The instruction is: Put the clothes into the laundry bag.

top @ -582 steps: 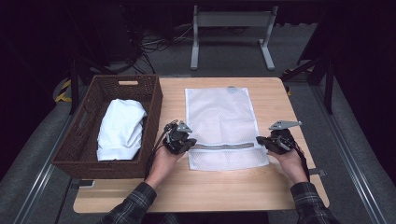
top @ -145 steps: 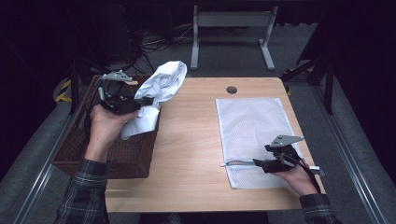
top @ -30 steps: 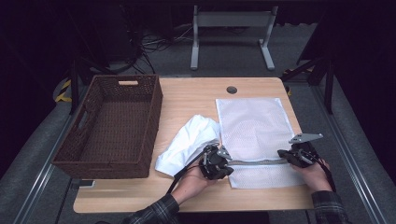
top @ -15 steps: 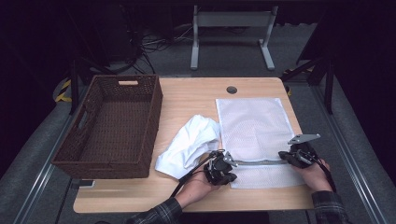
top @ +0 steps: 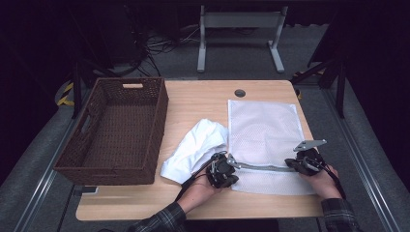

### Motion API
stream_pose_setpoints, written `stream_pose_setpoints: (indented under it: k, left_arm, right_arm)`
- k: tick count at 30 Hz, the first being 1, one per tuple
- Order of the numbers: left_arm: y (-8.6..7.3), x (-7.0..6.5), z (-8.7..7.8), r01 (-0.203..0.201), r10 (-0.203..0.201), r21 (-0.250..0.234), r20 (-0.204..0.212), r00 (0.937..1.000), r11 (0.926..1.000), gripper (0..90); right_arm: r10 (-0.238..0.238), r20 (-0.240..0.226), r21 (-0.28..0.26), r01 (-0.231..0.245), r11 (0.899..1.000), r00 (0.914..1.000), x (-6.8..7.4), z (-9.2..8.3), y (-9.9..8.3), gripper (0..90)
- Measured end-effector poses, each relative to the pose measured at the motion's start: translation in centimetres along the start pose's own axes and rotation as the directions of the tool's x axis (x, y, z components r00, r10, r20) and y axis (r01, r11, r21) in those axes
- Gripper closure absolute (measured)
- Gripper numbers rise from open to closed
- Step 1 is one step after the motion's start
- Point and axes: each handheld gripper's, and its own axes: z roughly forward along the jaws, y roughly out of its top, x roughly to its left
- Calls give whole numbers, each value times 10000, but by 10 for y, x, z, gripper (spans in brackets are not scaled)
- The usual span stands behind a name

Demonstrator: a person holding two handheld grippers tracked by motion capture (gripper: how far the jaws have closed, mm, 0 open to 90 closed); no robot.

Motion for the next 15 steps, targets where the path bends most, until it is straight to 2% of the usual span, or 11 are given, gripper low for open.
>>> stream_pose_setpoints:
  k: [10,14,15]
  left_arm:
    - [-4,14,-8,390,-388,12,-729,9966,9992,900]
    - [-5,12,-15,454,-467,-246,-545,9974,9987,900]
    - [-4,11,-15,352,-367,-299,-520,9980,9989,900]
  right_arm:
    - [-489,-340,97,493,9987,9982,13,2,5,900]
    - [-733,-509,149,742,9971,9960,20,3,7,900]
    - [-793,-558,172,804,9966,9953,23,3,8,900]
